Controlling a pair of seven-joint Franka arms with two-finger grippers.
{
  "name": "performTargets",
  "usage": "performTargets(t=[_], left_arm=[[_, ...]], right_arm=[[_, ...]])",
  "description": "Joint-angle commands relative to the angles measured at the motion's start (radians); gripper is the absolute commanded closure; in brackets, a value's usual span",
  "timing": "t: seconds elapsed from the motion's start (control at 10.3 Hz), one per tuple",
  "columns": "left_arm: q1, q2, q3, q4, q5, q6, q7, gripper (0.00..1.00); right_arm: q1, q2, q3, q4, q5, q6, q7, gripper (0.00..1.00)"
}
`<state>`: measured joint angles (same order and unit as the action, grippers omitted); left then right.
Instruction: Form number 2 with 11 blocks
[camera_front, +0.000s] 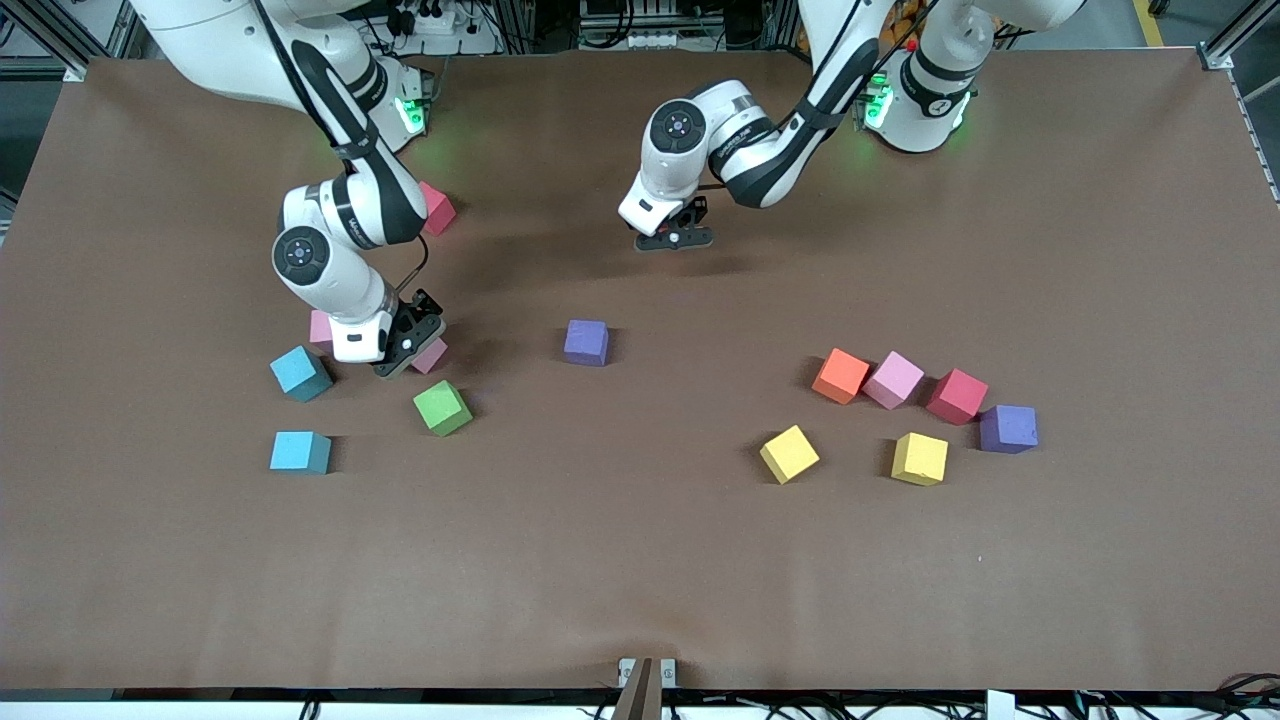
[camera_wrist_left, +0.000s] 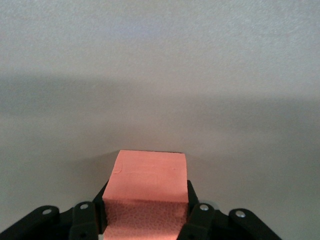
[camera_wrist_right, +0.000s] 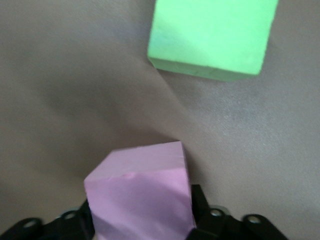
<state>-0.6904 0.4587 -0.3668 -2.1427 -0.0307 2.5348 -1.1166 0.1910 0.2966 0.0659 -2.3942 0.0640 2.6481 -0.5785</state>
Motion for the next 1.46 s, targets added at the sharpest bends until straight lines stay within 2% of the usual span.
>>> performTargets(t=[0.0, 0.19, 0.39, 0.49, 0.58, 0.88, 1.07, 1.36], left_arm=[[-0.087, 0.040, 0.080, 0.066, 0.006, -0.021, 0.014, 0.52], [-0.110, 0.057, 0.083, 0.092, 0.006, -0.021, 0.014, 0.50], [-0.127, 0.058, 0.088, 0.096, 0.006, -0.022, 0.014, 0.43], [-0.127, 0.060, 0.088, 0.096, 0.006, -0.022, 0.014, 0.12], [-0.126, 0.057, 0.089, 0.087, 0.015, -0.022, 0.023, 0.00], [-0.120, 0.028, 0.114, 0.083, 0.018, -0.027, 0.032, 0.00], [-0.078, -0.072, 0.130, 0.090, 0.017, -0.124, 0.034, 0.00], [0.001, -0.193, 0.135, 0.093, -0.035, -0.134, 0.020, 0.00]], right_arm=[[-0.013, 0.009, 0.008, 0.007, 0.022, -0.002, 0.011, 1.00], [0.001, 0.004, 0.008, 0.024, 0.025, -0.019, 0.127, 1.00], [0.027, -0.011, 0.009, 0.036, 0.025, -0.072, 0.208, 1.00], [0.044, -0.023, 0.009, 0.040, 0.025, -0.092, 0.241, 1.00], [0.067, -0.039, 0.009, 0.040, 0.025, -0.106, 0.279, 1.00], [0.084, -0.068, 0.011, 0.040, 0.025, -0.131, 0.281, 1.00], [0.134, -0.091, 0.011, 0.040, 0.025, -0.138, 0.259, 1.00], [0.192, -0.108, 0.012, 0.055, 0.025, -0.149, 0.169, 1.00]])
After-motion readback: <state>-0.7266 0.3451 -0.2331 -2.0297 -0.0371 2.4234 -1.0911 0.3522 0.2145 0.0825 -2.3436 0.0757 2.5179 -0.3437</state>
